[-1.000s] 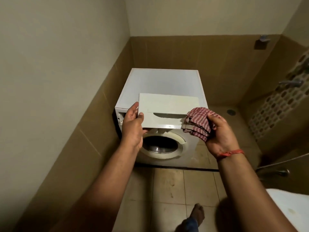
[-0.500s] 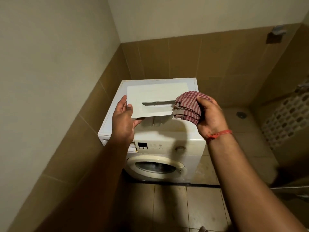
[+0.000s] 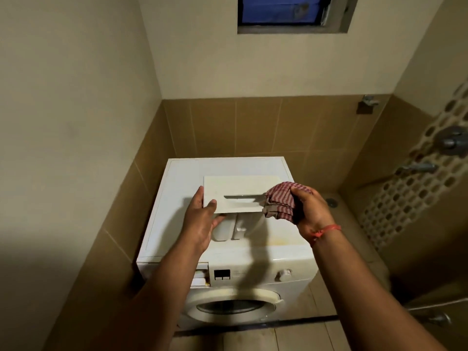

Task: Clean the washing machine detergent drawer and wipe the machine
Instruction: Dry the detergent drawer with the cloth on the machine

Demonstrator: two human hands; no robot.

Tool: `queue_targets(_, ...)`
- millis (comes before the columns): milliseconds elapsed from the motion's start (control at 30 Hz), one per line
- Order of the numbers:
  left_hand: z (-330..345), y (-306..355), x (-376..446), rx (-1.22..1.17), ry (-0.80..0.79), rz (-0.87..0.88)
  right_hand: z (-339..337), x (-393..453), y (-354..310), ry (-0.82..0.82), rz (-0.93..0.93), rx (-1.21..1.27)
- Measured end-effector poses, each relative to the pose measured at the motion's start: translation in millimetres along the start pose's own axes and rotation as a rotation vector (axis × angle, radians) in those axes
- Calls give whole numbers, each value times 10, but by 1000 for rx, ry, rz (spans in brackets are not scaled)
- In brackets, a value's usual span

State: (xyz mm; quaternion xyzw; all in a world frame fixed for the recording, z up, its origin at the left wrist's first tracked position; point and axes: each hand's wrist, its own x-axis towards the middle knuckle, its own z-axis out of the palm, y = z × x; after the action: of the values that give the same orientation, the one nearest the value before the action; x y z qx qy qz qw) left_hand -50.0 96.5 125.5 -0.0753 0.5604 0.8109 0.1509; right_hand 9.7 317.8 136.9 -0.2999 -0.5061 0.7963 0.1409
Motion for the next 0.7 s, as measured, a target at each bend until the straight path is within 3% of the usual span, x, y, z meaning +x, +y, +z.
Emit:
queue_targets(400, -213, -175, 257, 243, -1, 57, 63, 369, 66, -32, 8, -87)
queue_targets(467, -194, -159, 293, 241, 9, 55, 89, 382, 42, 62, -118, -109)
queue_targets(567, -143, -149, 336, 231, 38, 34, 250, 340, -35, 165, -460, -273)
queue_targets(633, -126, -149, 359, 229, 71, 10, 397, 345, 14, 98, -720, -549)
queue_targets(700, -108, -137, 391, 247, 119, -24, 569, 353, 149, -80, -849, -790)
